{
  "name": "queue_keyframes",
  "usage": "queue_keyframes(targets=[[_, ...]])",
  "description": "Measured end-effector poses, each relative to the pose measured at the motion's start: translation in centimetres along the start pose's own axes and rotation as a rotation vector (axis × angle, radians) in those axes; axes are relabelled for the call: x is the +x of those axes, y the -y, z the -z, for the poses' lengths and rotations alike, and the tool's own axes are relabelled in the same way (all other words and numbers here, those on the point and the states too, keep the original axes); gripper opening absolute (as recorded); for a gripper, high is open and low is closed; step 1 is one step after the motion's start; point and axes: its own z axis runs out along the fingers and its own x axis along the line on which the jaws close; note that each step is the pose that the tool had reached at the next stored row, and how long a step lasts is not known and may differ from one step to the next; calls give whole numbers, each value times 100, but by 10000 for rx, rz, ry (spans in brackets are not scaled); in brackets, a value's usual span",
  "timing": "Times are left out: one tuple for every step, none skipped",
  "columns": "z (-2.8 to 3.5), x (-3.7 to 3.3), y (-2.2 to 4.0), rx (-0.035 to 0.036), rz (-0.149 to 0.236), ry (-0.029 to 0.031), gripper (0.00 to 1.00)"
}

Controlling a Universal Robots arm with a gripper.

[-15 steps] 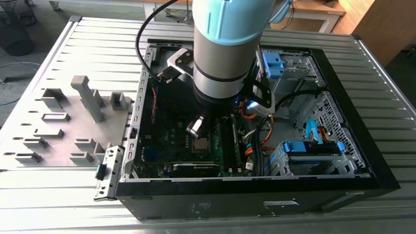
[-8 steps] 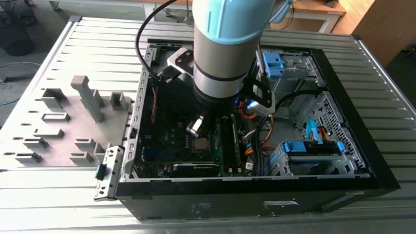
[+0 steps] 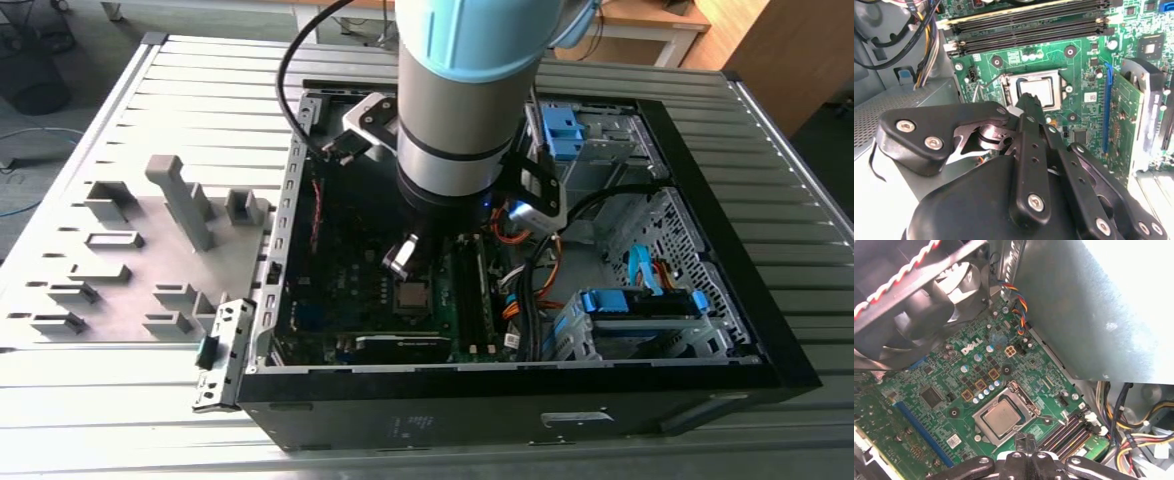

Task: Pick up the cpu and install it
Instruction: 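Install the first cpu locking lever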

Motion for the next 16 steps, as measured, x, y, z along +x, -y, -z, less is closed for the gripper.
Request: queue_keyframes(targets=[[20,-3,-1,0,0,1,11],[40,-5,-3,-1,1,0,11],[57,-7,-4,-1,0,0,11],[76,-10,-6,-1,0,0,11],[95,-12,-7,-1,0,1,11],[114,-14,-8,-1,1,2,11],[128,-16,-10,-2,1,2,11],[140,-17,-11,-1,0,1,11],[148,-19,-11,-2,1,1,11],[148,-19,-11,-2,0,3,11],[148,-19,-11,-5,1,8,11],[149,-19,-11,-10,1,12,11],[150,-19,-11,-13,0,15,11],[149,-20,-12,-14,0,17,11],[148,-24,-14,-15,1,18,11],[148,-28,-18,-14,1,16,11]])
